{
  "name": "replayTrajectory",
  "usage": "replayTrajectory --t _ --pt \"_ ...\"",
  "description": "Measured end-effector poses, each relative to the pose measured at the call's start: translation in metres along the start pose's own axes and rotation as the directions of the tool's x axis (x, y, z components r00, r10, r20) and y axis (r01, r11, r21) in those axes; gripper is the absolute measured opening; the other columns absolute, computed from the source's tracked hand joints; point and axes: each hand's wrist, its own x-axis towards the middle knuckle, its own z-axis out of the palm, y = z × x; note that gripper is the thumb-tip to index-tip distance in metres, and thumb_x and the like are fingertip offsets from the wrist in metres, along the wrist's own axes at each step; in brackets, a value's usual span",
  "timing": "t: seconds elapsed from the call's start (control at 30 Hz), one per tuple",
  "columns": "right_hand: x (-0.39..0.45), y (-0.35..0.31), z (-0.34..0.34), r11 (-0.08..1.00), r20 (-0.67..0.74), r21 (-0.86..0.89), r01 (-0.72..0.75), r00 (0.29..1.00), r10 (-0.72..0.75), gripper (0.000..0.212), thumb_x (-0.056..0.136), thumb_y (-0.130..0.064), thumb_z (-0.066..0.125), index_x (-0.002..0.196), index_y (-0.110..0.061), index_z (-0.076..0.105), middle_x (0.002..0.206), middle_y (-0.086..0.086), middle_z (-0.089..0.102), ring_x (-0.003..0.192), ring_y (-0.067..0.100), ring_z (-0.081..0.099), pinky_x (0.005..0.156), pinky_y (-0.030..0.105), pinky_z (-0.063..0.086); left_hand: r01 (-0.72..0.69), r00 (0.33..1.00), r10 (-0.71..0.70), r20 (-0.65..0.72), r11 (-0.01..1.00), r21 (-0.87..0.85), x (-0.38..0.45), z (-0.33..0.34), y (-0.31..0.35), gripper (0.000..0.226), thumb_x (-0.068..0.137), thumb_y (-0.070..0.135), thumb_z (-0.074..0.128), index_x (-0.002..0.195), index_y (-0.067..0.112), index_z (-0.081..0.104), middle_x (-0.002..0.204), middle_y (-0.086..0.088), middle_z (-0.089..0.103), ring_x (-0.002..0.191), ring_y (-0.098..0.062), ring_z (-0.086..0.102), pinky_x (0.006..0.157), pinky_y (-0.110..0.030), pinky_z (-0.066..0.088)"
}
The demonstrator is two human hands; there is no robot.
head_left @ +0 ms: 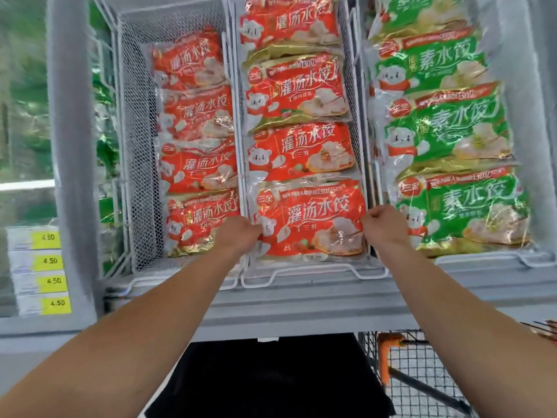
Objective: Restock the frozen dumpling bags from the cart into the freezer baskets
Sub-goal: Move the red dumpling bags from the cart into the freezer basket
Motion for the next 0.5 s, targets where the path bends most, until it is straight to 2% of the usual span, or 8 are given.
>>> replayTrajectory --t 0.07,0.1,0.17,0.23,0.3,0.4,0.5 --pt "-0.001 -0.003 -0.001 1.0 -0.025 -0.019 0.008 1.0 -0.008 0.021 0.089 -0.016 0.059 0.104 -0.004 0.067 0.1 0.015 0.07 0.095 0.032 0.066 0.072 0.029 0.042 -0.011 1.0 0.009 0.022 0.993 0.12 -0.007 -0.006 0.004 0.037 0.09 0.036 0.061 0.066 0.008 0.055 0.073 -0.009 0.062 0.066 -0.024 0.06 0.06 -0.031 0.047" --pt "-0.004 -0.006 -0.001 1.0 -0.041 -0.026 0.017 0.999 -0.019 0.021 0.089 -0.015 0.059 0.107 -0.004 0.064 0.103 0.013 0.069 0.098 0.032 0.064 0.074 0.03 0.042 -0.032 0.999 0.026 0.038 0.988 0.152 -0.008 -0.008 0.004 0.039 0.091 0.039 0.06 0.067 0.008 0.056 0.074 -0.008 0.064 0.066 -0.023 0.06 0.06 -0.031 0.046" --pt "-0.012 -0.012 -0.002 0.999 -0.045 -0.024 0.046 0.998 -0.047 0.017 0.09 -0.015 0.06 0.104 -0.007 0.057 0.102 0.009 0.064 0.097 0.028 0.06 0.078 0.03 0.04 -0.085 0.994 0.069 0.084 0.977 0.197 -0.013 -0.014 0.002 0.039 0.093 0.038 0.058 0.077 0.003 0.066 0.083 -0.012 0.07 0.073 -0.025 0.066 0.068 -0.035 0.053" --pt "-0.024 -0.017 -0.003 0.998 -0.042 -0.022 0.066 0.997 -0.067 0.014 0.091 -0.018 0.062 0.103 -0.011 0.057 0.099 0.004 0.061 0.093 0.024 0.057 0.08 0.029 0.04 -0.153 0.985 0.136 0.108 0.974 0.165 -0.018 -0.02 -0.001 0.036 0.093 0.032 0.058 0.094 -0.001 0.072 0.095 -0.016 0.072 0.088 -0.03 0.069 0.081 -0.042 0.057" --pt "-0.034 -0.018 0.0 0.996 -0.069 0.0 0.085 0.994 -0.085 0.024 0.09 -0.022 0.063 0.112 -0.012 0.059 0.107 0.006 0.066 0.1 0.026 0.06 0.086 0.033 0.044 -0.247 0.965 0.235 0.113 0.962 0.113 -0.023 -0.026 -0.004 0.03 0.092 0.028 0.059 0.099 0.002 0.074 0.102 -0.015 0.073 0.095 -0.03 0.068 0.088 -0.045 0.056" --pt "-0.06 -0.02 0.004 0.992 -0.136 0.029 0.122 0.984 -0.117 0.027 0.09 -0.024 0.062 0.115 -0.014 0.06 0.112 0.006 0.066 0.107 0.03 0.061 0.093 0.04 0.048 -0.378 0.922 0.368 0.123 0.922 0.08 -0.034 -0.035 -0.006 0.02 0.091 0.024 0.061 0.097 0.011 0.075 0.103 -0.004 0.073 0.096 -0.023 0.066 0.085 -0.034 0.053" --pt "-0.098 -0.014 0.01 0.983 -0.244 0.093 0.155 0.961 -0.128 0.031 0.092 -0.02 0.062 0.122 -0.009 0.06 0.12 0.007 0.065 0.108 0.028 0.06 0.088 0.029 0.042 -0.522 0.85 0.506 0.147 0.848 0.098 -0.048 -0.043 -0.008 0.013 0.091 0.023 0.061 0.093 0.017 0.073 0.097 0.003 0.071 0.093 -0.017 0.064 0.08 -0.029 0.049"
